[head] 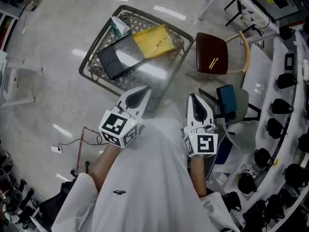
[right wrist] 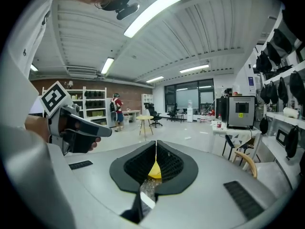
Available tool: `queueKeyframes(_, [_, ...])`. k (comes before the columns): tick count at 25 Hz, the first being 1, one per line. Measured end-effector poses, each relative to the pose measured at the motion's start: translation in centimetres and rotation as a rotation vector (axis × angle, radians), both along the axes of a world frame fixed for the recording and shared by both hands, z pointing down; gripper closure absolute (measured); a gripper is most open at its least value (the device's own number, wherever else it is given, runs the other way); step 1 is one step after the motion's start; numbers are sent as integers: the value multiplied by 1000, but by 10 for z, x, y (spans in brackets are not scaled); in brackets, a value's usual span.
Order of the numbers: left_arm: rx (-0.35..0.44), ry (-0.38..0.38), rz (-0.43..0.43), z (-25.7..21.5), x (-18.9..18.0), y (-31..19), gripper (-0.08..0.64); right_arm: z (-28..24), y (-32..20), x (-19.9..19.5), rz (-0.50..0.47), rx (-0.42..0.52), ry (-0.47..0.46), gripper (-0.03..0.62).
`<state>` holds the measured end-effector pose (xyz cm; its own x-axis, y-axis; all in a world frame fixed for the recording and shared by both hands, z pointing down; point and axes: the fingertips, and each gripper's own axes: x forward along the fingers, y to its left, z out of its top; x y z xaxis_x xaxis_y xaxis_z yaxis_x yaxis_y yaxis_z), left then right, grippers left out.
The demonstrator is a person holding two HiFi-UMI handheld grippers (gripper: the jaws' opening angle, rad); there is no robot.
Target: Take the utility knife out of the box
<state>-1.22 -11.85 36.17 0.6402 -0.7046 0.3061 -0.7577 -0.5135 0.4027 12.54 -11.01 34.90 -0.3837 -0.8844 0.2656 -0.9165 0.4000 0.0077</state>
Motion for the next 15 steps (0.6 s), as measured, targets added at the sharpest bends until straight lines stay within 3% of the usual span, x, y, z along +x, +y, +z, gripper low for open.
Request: queueKeyframes(15, [-37,-67,-89,19,1,-71,557,3,-89,-8,-136,-2,-7,589])
